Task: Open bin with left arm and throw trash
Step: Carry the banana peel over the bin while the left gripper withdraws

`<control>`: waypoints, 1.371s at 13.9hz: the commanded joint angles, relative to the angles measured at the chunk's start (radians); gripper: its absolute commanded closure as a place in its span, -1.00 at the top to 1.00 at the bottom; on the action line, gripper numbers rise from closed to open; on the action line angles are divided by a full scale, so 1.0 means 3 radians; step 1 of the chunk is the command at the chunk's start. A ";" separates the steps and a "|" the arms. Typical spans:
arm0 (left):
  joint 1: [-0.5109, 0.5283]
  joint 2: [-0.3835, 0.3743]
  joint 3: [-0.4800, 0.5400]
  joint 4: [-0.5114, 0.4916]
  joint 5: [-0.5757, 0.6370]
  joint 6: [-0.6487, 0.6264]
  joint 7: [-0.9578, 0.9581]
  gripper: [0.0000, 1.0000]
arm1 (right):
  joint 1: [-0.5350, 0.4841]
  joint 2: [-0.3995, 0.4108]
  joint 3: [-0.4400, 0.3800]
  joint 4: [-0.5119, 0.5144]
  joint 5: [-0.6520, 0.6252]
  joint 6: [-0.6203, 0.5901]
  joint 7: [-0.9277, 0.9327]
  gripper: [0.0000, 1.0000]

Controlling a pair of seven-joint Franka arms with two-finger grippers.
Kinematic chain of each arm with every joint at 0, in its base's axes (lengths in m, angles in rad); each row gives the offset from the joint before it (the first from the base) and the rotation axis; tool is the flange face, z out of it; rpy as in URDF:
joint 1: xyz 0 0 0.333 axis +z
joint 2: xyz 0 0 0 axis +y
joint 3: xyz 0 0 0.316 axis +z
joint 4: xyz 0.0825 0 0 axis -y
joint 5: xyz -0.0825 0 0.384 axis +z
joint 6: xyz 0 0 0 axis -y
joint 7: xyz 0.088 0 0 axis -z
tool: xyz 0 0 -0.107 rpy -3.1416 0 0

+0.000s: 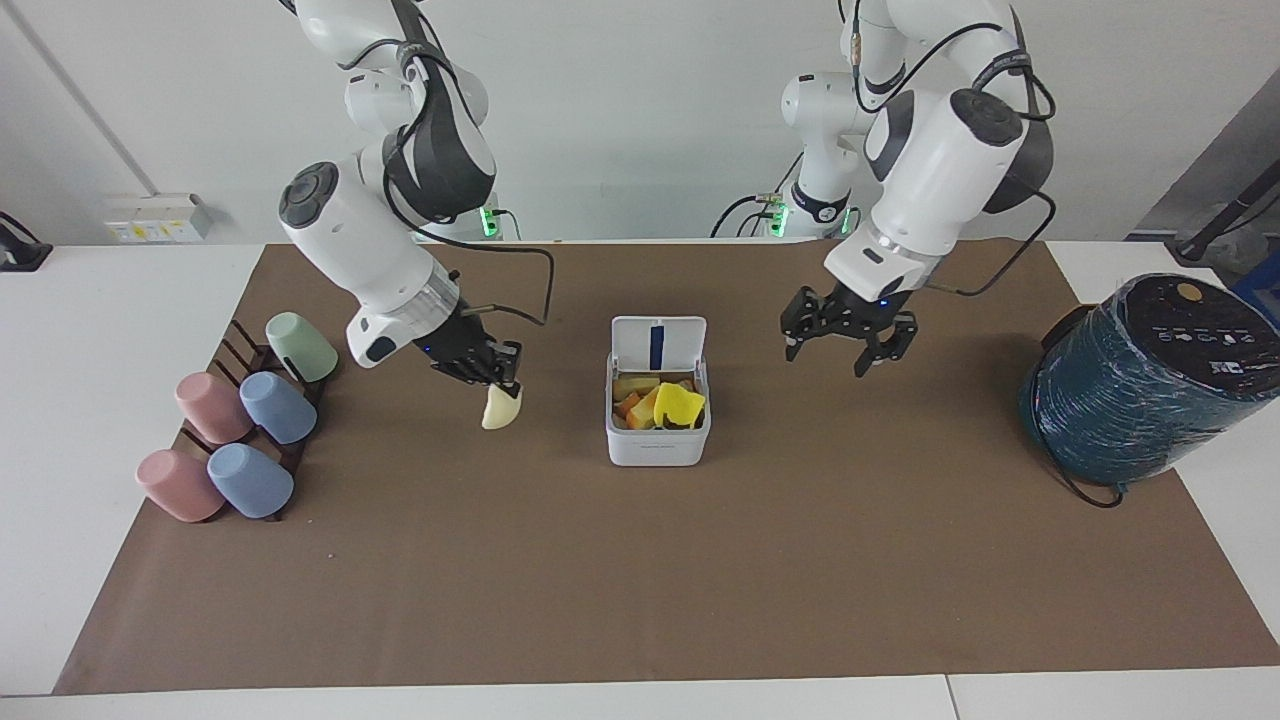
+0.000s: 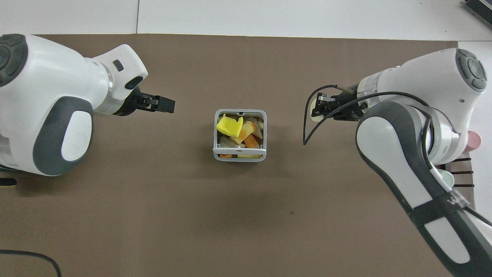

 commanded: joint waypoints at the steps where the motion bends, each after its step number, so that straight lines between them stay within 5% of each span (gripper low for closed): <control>1: 0.0358 -0.0253 -0.0019 -0.0010 0.0101 -0.0290 0.0011 1.00 | 0.0303 0.0115 0.0016 0.0029 0.0360 0.0401 0.0668 -1.00; 4: 0.0610 -0.0341 0.0001 0.0112 0.0238 -0.0648 0.0021 1.00 | 0.0595 0.0228 0.0021 -0.0007 0.0846 0.0668 0.0787 -1.00; 7: 0.0610 -0.0310 -0.0004 0.0551 0.0505 -0.1098 0.0062 1.00 | 0.0744 0.0279 0.0016 -0.0098 0.0873 0.0699 0.0828 -1.00; 13: 0.0682 -0.0351 0.0037 0.0502 0.0510 -0.1145 0.0057 1.00 | 0.0744 0.0289 0.0010 -0.0288 0.0816 0.0719 0.0777 -0.98; 14: 0.0652 -0.0381 0.0017 0.0461 0.0510 -0.1191 0.0067 1.00 | 0.0739 0.0290 0.0010 -0.0288 0.0816 0.0720 0.0777 -0.78; 15: 0.0570 -0.0397 -0.0009 0.0430 0.0510 -0.1196 0.0047 1.00 | 0.0729 0.0290 0.0010 -0.0283 0.0816 0.0720 0.0777 -0.33; 16: 0.0483 -0.0412 -0.0004 0.0420 0.0510 -0.1227 0.0027 1.00 | 0.0729 0.0290 0.0010 -0.0278 0.0816 0.0720 0.0782 0.48; 17: 0.0472 -0.0428 -0.0014 0.0389 0.0510 -0.1237 0.0026 1.00 | 0.0724 0.0295 0.0010 -0.0258 0.0811 0.0720 0.0787 0.99; 19: 0.0457 -0.0433 -0.0019 0.0384 0.0510 -0.1237 0.0037 1.00 | 0.0724 0.0290 0.0005 -0.0186 0.0801 0.0720 0.0792 1.00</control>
